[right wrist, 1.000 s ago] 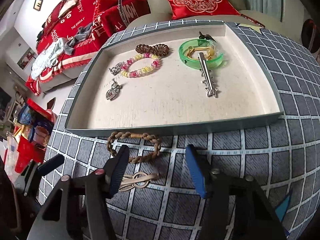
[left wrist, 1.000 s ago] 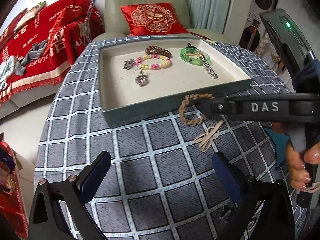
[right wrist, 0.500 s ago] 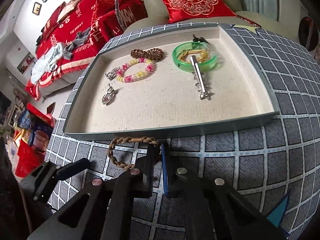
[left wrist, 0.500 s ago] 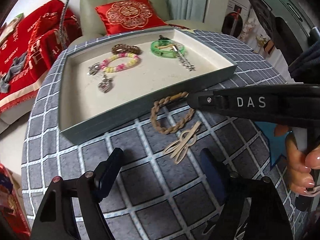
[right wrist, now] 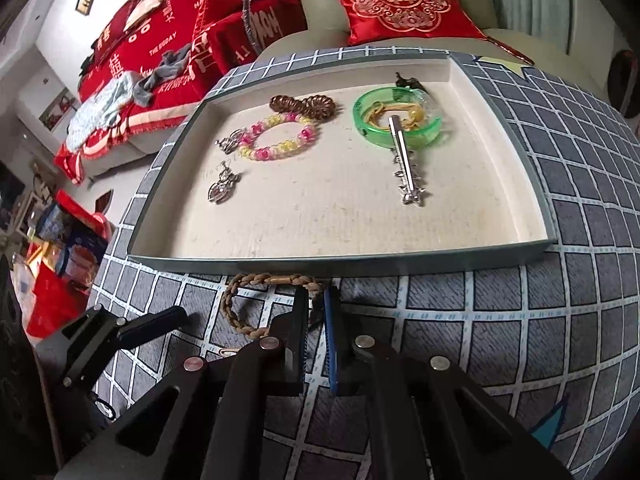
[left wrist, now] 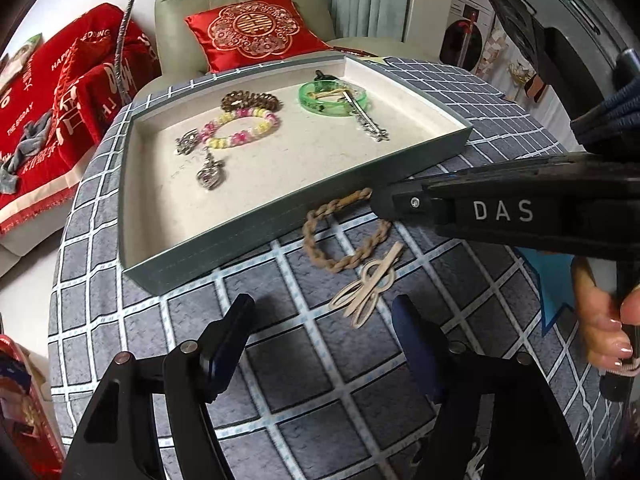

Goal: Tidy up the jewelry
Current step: 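Grasp the beige hair clip with the left tool while the right tool grasps the brown braided bracelet, then carry the braided bracelet and hair clip into the tray and open both tools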

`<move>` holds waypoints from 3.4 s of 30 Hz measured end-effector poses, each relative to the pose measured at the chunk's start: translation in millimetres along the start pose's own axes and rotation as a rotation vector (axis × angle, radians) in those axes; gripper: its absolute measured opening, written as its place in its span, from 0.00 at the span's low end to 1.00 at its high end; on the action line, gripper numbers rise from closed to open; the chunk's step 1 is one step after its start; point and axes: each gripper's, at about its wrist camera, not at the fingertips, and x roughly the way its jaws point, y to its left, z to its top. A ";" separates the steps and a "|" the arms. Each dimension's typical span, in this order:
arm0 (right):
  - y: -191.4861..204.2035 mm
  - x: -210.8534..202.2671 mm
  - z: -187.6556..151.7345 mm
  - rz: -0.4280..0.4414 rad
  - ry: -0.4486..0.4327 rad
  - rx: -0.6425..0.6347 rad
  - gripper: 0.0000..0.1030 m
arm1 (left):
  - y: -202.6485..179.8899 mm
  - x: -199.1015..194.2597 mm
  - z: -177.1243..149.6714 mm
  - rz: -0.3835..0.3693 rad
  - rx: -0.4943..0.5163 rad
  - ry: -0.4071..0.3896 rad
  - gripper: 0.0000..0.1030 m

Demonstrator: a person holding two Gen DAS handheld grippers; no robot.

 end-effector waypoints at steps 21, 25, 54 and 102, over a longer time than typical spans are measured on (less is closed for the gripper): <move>-13.7 -16.8 -1.5 -0.101 -0.016 0.014 0.07 | -16.2 12.7 16.6 -0.067 0.049 0.023 0.82; -29.7 -26.6 -4.0 -0.105 -0.028 0.055 0.06 | -24.3 17.1 23.9 -0.069 0.070 0.020 0.70; -25.8 -76.9 -8.9 -0.034 -0.121 0.073 0.06 | 5.4 -44.2 26.3 -0.072 -0.082 -0.136 0.21; -40.9 15.5 70.1 -0.081 -0.083 0.124 0.07 | 60.2 42.7 94.2 0.145 -0.153 -0.061 0.21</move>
